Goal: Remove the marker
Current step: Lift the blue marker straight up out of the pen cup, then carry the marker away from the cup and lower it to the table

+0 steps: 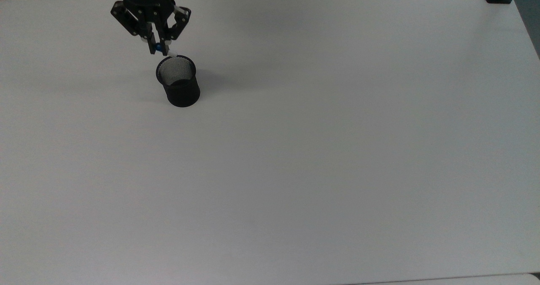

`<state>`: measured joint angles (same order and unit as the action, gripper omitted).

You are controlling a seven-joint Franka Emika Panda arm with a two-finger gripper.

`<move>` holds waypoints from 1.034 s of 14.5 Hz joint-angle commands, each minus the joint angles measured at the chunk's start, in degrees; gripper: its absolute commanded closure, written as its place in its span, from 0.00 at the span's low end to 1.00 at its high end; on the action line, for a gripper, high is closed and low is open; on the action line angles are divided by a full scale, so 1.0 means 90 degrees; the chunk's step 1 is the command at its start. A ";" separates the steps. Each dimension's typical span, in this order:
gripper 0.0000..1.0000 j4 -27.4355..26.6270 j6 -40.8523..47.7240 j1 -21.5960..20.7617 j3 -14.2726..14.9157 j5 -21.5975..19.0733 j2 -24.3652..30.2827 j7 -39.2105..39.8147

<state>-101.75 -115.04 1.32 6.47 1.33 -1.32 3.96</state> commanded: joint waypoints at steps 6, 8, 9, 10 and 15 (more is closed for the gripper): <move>1.00 0.0486 0.1366 -0.0293 -0.0123 -0.0655 -0.0184 0.0146; 1.00 0.0466 0.1367 -0.0468 -0.0201 -0.0675 -0.0429 0.0146; 1.00 0.0447 0.1367 -0.0547 -0.0221 -0.0675 -0.0575 0.0136; 1.00 0.0447 0.1367 -0.0625 -0.0221 -0.0685 -0.0721 0.0126; 1.00 0.0398 0.1269 -0.0957 -0.0289 -0.0753 -0.1531 0.0077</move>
<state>-98.06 -103.48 -6.18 3.84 -4.19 -12.28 4.28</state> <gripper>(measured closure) 0.811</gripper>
